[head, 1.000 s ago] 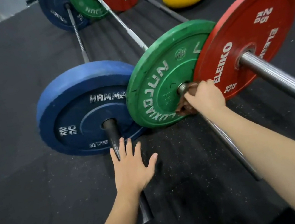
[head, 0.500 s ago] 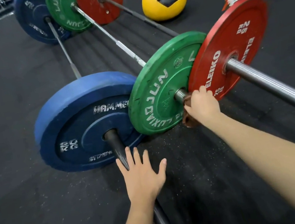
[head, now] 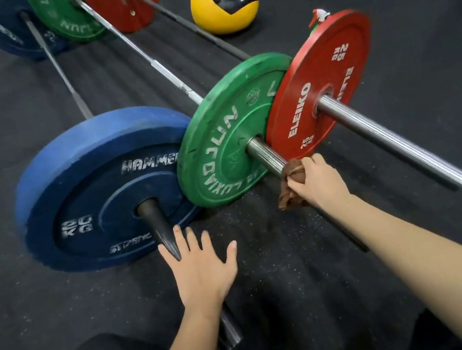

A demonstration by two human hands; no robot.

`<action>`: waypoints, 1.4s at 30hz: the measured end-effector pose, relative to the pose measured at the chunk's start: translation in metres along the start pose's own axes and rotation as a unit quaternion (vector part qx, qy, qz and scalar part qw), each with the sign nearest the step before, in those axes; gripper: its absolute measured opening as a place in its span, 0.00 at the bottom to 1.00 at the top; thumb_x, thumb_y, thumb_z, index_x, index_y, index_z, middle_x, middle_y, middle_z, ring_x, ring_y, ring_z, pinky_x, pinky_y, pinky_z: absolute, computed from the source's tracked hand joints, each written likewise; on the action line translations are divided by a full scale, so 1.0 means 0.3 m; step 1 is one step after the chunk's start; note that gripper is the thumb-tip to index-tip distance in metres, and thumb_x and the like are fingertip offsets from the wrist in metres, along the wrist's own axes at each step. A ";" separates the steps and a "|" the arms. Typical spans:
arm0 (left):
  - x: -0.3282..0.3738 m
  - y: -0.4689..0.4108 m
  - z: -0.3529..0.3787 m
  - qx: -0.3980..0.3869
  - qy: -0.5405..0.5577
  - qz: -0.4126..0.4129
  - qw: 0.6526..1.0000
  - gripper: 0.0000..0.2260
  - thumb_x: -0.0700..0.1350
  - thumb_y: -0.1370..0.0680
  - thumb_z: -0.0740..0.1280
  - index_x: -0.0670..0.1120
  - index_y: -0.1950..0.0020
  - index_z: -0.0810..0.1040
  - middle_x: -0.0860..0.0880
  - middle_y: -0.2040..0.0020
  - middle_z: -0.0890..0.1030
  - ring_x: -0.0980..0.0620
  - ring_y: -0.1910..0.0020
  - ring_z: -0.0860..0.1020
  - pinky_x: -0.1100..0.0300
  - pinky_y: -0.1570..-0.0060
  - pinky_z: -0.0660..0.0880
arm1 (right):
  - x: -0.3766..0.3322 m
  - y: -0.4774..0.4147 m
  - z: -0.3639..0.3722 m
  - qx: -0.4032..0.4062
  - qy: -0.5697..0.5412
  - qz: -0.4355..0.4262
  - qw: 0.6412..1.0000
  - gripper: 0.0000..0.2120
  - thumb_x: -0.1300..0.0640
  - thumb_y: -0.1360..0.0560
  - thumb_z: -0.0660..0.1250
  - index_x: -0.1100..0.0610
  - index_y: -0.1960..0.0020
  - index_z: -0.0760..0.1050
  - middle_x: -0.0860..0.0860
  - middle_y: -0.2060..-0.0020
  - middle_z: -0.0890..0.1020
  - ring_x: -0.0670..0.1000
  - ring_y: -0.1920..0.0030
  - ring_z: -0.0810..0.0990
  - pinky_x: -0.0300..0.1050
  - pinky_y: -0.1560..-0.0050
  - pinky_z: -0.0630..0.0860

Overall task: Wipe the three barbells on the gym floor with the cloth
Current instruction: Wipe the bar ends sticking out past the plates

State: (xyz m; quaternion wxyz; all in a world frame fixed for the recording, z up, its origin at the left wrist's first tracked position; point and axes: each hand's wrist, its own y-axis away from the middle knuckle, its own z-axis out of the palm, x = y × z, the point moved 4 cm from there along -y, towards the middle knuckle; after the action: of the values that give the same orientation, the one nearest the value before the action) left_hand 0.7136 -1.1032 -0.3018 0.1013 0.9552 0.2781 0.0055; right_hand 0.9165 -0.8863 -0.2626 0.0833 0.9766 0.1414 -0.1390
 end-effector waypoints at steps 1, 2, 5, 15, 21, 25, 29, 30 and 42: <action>0.001 -0.002 -0.001 0.004 0.001 -0.002 1.000 0.40 0.72 0.21 0.38 0.51 0.19 0.63 0.44 0.17 0.58 0.42 0.17 0.41 0.31 0.25 0.38 | 0.015 0.019 0.003 0.005 0.006 0.000 1.000 0.22 0.45 0.22 0.69 0.60 0.37 0.73 0.58 0.43 0.73 0.64 0.45 0.78 0.54 0.47 0.75; 0.002 -0.003 -0.001 0.008 0.002 -0.004 1.000 0.40 0.71 0.21 0.39 0.50 0.19 0.64 0.44 0.17 0.58 0.42 0.17 0.41 0.31 0.25 0.38 | 0.016 0.021 0.005 0.008 0.017 -0.001 1.000 0.22 0.45 0.22 0.69 0.61 0.37 0.73 0.58 0.42 0.73 0.64 0.45 0.78 0.54 0.46 0.75; 0.005 -0.003 0.003 0.009 0.002 -0.003 1.000 0.40 0.71 0.21 0.39 0.50 0.19 0.65 0.44 0.17 0.59 0.42 0.17 0.41 0.31 0.25 0.37 | -0.043 -0.035 0.011 0.010 0.056 -0.007 0.998 0.23 0.46 0.21 0.68 0.61 0.35 0.71 0.59 0.40 0.73 0.63 0.43 0.77 0.54 0.45 0.75; 0.004 -0.008 0.019 0.016 -0.021 -0.014 1.000 0.40 0.72 0.22 0.40 0.50 0.22 0.70 0.44 0.19 0.63 0.42 0.17 0.44 0.31 0.24 0.40 | -0.245 -0.238 0.057 0.019 0.040 -0.036 0.998 0.24 0.50 0.20 0.68 0.62 0.31 0.68 0.59 0.34 0.70 0.65 0.38 0.74 0.55 0.39 0.72; 0.010 -0.004 0.006 0.005 -0.022 -0.017 1.000 0.39 0.71 0.21 0.40 0.50 0.21 0.67 0.44 0.18 0.61 0.43 0.17 0.42 0.32 0.24 0.39 | -0.093 -0.084 0.013 0.010 -0.023 -0.049 0.998 0.21 0.49 0.21 0.68 0.58 0.33 0.70 0.56 0.39 0.71 0.61 0.46 0.79 0.53 0.46 0.75; 0.007 -0.005 0.005 0.008 -0.023 -0.017 1.000 0.39 0.71 0.21 0.40 0.50 0.21 0.68 0.44 0.18 0.62 0.43 0.17 0.42 0.32 0.24 0.39 | 0.056 0.082 0.001 0.001 -0.049 -0.018 0.999 0.22 0.48 0.22 0.70 0.55 0.31 0.72 0.54 0.38 0.72 0.60 0.46 0.80 0.52 0.47 0.76; 0.010 -0.005 0.010 0.005 -0.036 -0.019 0.999 0.39 0.71 0.21 0.40 0.50 0.21 0.68 0.44 0.18 0.62 0.43 0.17 0.43 0.31 0.24 0.40 | 0.129 0.167 0.013 0.003 -0.035 -0.014 0.999 0.22 0.48 0.22 0.70 0.56 0.32 0.72 0.53 0.37 0.73 0.59 0.50 0.81 0.52 0.49 0.78; 0.011 -0.005 0.010 0.006 -0.038 -0.020 0.999 0.39 0.71 0.21 0.40 0.50 0.22 0.69 0.44 0.19 0.62 0.42 0.17 0.43 0.31 0.24 0.40 | 0.125 0.163 0.017 0.008 -0.026 -0.012 1.000 0.21 0.48 0.22 0.70 0.56 0.33 0.72 0.54 0.38 0.73 0.58 0.51 0.81 0.52 0.50 0.79; 0.008 -0.002 0.014 -0.003 -0.036 -0.023 0.999 0.39 0.71 0.21 0.40 0.50 0.20 0.66 0.44 0.18 0.60 0.43 0.17 0.42 0.32 0.24 0.41 | 0.079 0.135 -0.021 -0.011 -0.023 0.029 0.999 0.19 0.45 0.19 0.64 0.58 0.36 0.72 0.56 0.40 0.73 0.61 0.48 0.81 0.52 0.49 0.76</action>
State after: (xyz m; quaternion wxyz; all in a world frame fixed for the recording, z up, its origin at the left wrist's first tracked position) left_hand 0.7156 -1.1022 -0.3062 0.1144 0.9478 0.2961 -0.0303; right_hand 0.9520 -0.9174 -0.2586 0.1010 0.9759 0.1120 -0.1575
